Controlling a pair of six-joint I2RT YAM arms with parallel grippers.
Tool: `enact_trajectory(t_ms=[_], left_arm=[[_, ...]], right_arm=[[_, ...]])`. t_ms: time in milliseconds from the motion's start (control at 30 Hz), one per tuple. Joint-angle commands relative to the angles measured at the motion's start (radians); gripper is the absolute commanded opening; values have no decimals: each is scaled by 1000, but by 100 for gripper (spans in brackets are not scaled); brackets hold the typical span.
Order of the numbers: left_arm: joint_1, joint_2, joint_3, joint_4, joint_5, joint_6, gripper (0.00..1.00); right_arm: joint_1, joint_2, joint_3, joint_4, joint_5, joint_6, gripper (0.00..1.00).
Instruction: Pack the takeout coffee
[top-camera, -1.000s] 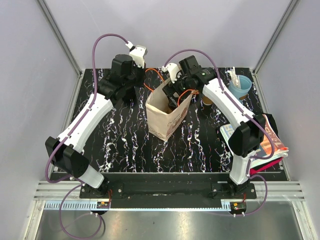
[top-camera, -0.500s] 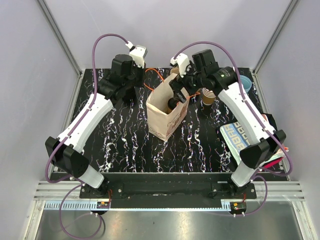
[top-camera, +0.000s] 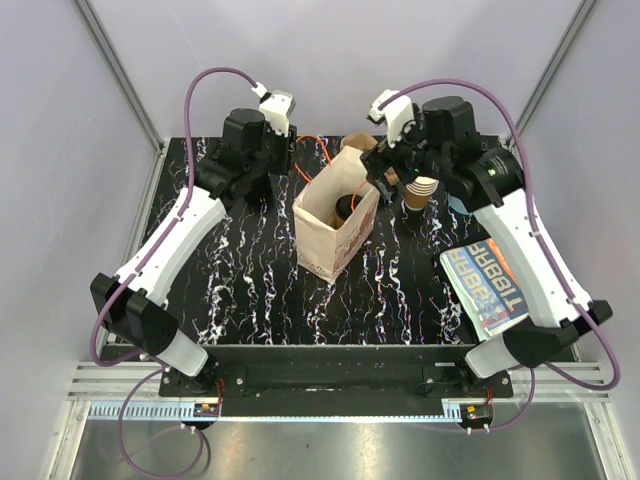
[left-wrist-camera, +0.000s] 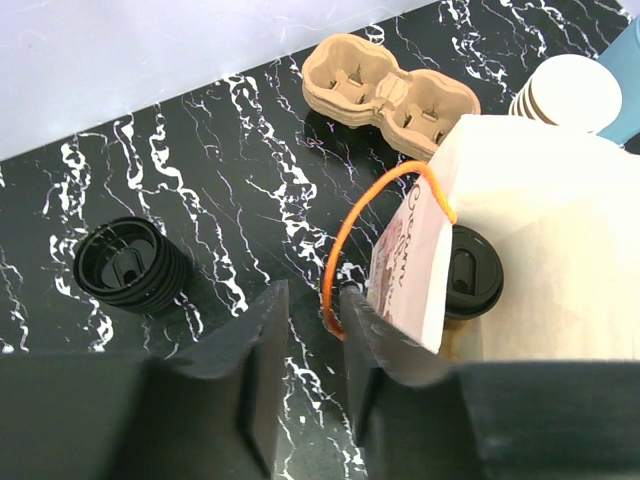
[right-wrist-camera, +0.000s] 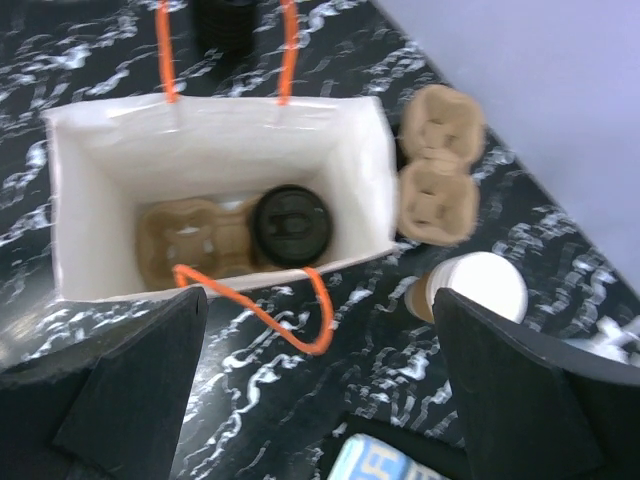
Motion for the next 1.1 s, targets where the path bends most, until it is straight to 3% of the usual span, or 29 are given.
enact_trajectory(t_ms=[0, 100, 333, 500, 733, 1067], left_arm=[[-2, -52, 30, 38, 34, 11, 47], [0, -71, 26, 42, 37, 21, 63], [-2, -127, 16, 42, 29, 47, 98], [-2, -175, 3, 41, 41, 85, 99], [-2, -216, 9, 4, 47, 195, 99], [5, -281, -86, -21, 47, 263, 99]], right_arm=[[-16, -118, -67, 178, 216, -31, 100], [-42, -153, -112, 270, 375, -31, 100], [-221, -155, -193, 411, 491, 16, 100], [-349, -121, -273, 473, 494, 39, 99], [-557, -23, -279, 482, 401, 159, 89], [-662, 149, -256, 483, 224, 273, 70]])
